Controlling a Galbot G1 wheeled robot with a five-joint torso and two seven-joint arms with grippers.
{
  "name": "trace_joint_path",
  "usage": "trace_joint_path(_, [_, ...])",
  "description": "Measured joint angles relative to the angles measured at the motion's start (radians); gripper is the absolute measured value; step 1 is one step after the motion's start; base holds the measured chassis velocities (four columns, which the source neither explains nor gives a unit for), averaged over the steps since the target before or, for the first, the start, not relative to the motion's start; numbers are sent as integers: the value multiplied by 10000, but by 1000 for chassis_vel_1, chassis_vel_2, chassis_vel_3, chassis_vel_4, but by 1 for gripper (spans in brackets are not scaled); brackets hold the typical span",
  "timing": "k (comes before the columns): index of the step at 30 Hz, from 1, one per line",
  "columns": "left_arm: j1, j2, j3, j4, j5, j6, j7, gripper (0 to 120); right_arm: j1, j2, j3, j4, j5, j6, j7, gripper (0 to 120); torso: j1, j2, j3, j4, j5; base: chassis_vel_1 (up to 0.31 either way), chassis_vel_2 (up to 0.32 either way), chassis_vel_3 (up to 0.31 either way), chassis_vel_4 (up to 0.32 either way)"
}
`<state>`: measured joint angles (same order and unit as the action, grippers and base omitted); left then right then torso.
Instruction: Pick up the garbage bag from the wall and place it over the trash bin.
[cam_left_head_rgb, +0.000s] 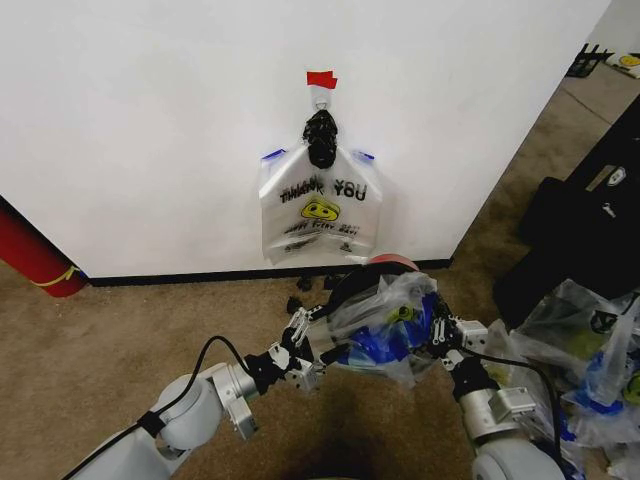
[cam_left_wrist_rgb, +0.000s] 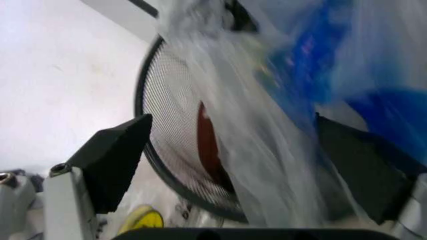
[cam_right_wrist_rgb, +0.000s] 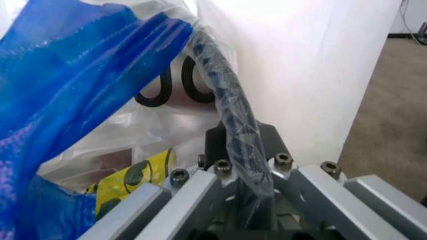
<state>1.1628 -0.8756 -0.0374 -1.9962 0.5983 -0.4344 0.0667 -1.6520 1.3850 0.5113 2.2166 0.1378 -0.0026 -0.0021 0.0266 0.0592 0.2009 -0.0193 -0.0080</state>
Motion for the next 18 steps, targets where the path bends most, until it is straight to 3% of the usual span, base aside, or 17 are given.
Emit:
trace_joint_path(7, [154, -155, 302, -346, -37, 2, -187, 66, -169, 247, -160, -34, -323, 148, -47, 0, 0, 0, 0, 1, 1, 0, 0, 0, 0])
trace_joint_path(13, [330, -244, 458, -618, -74, -140, -326, 67, -240, 377, -218, -40, -383, 178, -77, 0, 0, 0, 0, 0, 0, 0, 0, 0, 0])
trace_joint_path(18, [423, -227, 481, -737, -360, -559, -315, 45, -369, 451, -221, -8, -414, 208, -91, 0, 0, 0, 0, 0, 0, 0, 0, 0, 0])
